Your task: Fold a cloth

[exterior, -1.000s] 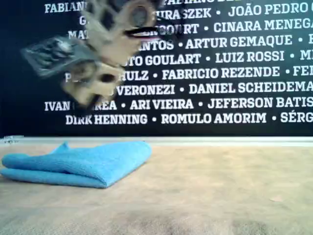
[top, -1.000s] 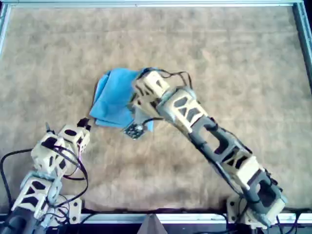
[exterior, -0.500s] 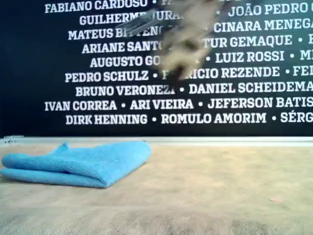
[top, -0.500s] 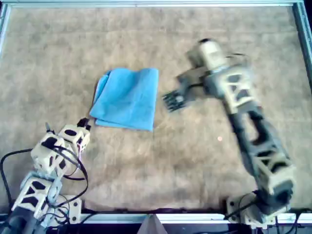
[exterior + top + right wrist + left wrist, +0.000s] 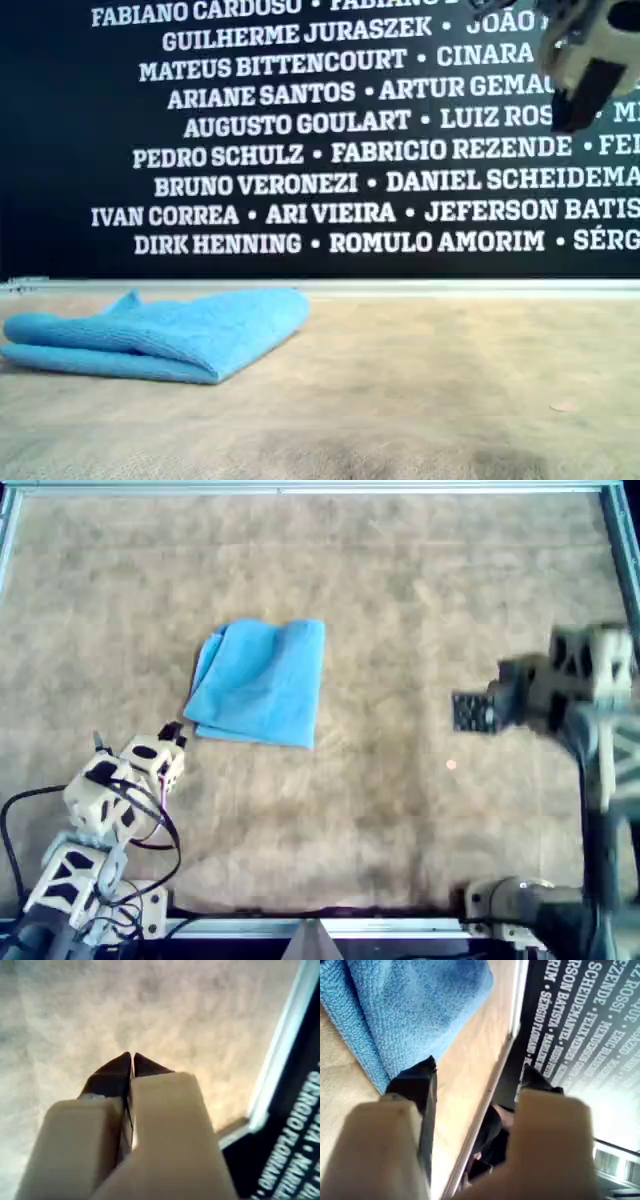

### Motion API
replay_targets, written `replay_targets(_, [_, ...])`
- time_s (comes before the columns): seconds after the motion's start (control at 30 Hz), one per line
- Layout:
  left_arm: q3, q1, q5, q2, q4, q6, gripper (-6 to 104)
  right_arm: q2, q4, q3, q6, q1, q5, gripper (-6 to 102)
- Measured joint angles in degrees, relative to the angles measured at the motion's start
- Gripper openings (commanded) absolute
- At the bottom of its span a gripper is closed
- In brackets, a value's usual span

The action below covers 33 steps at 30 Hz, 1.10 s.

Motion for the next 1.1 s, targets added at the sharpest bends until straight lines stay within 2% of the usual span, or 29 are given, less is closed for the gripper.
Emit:
replay_targets(0.37, [0.0, 0.4, 0.0, -0.3, 0.0, 0.0, 60, 33.0, -45.5, 52.5, 0.00, -6.9, 0.0, 1])
replay_targets(0.47, [0.0, 2.7, 0.0, -1.8, 0.0, 0.0, 57, 38.1, -56.5, 62.1, 0.00, -7.9, 0.0, 1])
replay_targets(0.57, [0.0, 6.3, 0.0, -2.2, 0.0, 0.0, 45, 41.6, -64.2, 68.7, 0.00, -8.3, 0.2, 1])
replay_targets(0.67, [0.0, 8.3, 0.0, -2.2, 0.0, 0.0, 26, 44.4, -67.5, 70.8, 0.00, -8.2, 0.1, 1])
replay_targets(0.77, [0.0, 8.3, 0.4, -2.2, 0.0, -0.1, 5, 44.5, -68.0, 71.0, 0.00, -8.5, 0.4, 2])
replay_targets(0.83, [0.0, 8.3, 0.4, -2.2, 0.0, -0.2, -4, 44.6, -68.1, 71.0, 0.00, -8.5, 0.4, 2])
replay_targets(0.97, [0.0, 8.9, 0.3, -2.2, 0.0, 0.0, 1, 44.4, -68.1, 71.0, 0.00, -8.5, 0.4, 1])
replay_targets(1.1, [0.0, 9.1, 0.0, -2.5, 0.0, 0.0, 1, 40.5, -68.1, 71.0, 0.00, -8.5, 0.4, 1])
